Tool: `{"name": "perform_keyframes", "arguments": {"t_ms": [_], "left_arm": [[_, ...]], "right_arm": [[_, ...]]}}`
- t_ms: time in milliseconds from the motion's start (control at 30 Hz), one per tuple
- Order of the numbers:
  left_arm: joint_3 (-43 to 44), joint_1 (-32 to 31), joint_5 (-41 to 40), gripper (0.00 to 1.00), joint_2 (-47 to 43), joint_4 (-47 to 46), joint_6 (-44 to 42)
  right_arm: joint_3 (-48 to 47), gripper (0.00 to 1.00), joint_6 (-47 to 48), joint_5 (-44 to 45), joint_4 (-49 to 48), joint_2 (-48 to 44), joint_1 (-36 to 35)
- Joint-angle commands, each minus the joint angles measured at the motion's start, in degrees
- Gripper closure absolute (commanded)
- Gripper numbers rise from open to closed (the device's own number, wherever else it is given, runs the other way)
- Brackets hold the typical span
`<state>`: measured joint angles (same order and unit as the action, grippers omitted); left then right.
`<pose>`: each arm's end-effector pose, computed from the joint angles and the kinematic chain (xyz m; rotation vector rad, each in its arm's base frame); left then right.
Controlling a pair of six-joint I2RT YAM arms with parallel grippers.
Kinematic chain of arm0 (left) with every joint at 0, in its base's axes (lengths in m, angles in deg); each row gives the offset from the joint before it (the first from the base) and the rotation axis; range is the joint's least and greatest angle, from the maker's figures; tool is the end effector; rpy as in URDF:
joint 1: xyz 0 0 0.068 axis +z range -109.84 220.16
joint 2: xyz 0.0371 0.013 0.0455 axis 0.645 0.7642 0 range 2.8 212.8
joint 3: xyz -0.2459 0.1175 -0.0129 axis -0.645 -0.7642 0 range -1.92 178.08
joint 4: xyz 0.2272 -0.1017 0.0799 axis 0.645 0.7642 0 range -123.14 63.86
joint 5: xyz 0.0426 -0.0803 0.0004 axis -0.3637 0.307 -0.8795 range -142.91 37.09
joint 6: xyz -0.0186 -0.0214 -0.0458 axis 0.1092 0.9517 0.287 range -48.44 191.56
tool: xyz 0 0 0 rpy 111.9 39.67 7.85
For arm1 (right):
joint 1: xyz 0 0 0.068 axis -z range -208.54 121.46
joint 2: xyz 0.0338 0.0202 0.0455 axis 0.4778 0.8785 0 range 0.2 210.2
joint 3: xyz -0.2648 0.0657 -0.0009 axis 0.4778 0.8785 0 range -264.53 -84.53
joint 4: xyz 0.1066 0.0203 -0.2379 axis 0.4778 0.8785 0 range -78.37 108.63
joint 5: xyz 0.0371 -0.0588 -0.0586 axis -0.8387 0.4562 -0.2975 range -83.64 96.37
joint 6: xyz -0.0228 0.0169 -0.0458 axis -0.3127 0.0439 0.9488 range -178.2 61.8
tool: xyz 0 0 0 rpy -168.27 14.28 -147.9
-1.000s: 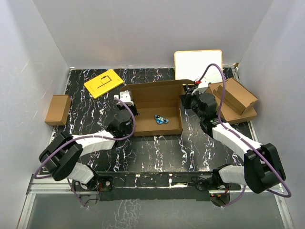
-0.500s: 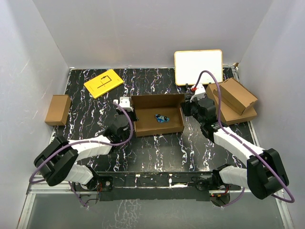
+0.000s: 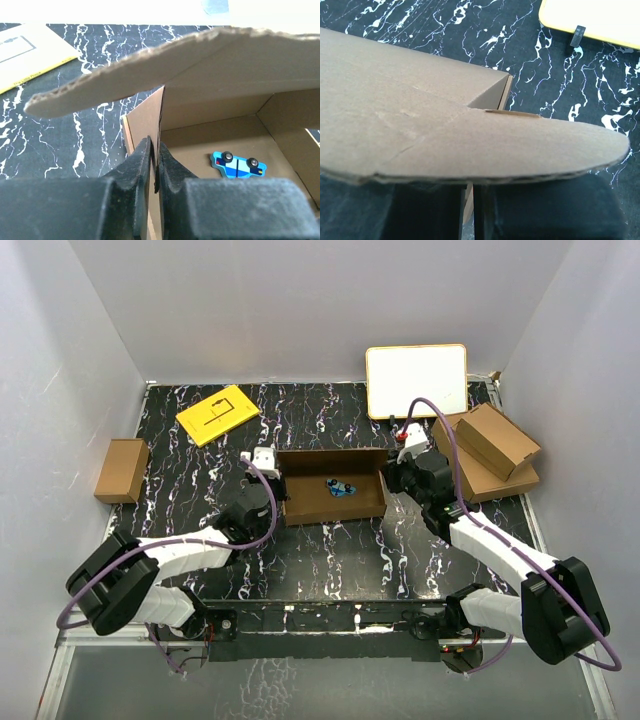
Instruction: Fold the paper box
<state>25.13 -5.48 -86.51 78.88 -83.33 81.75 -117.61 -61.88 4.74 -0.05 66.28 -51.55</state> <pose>0.2000 -0.1764 0.2262 0.0165 1.5624 -0.3152 0.2328 0.0999 0.2320 -0.3473 1.9265 0.3358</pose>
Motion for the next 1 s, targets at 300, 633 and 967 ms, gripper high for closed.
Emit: {"name": "perform_keyframes", "arguments": {"t_ms": [300,633,967], "left_arm": [[-2.6,-1.9,9.9,0.61,-10.8,8.7,4.9],[-4.0,-1.9,31.5,0.32,-31.8,32.3,2.8],[15.2,-1.8,43.9,0.07,-45.1,54.0,9.2]], "right_arm": [[1.8,0.89,0.4,0.2,1.3,-0.4,-1.4],[1.9,0.89,0.5,-0.9,1.2,-0.4,-1.2],[2.1,0.89,1.9,-3.3,1.1,-0.4,-0.6]]}}
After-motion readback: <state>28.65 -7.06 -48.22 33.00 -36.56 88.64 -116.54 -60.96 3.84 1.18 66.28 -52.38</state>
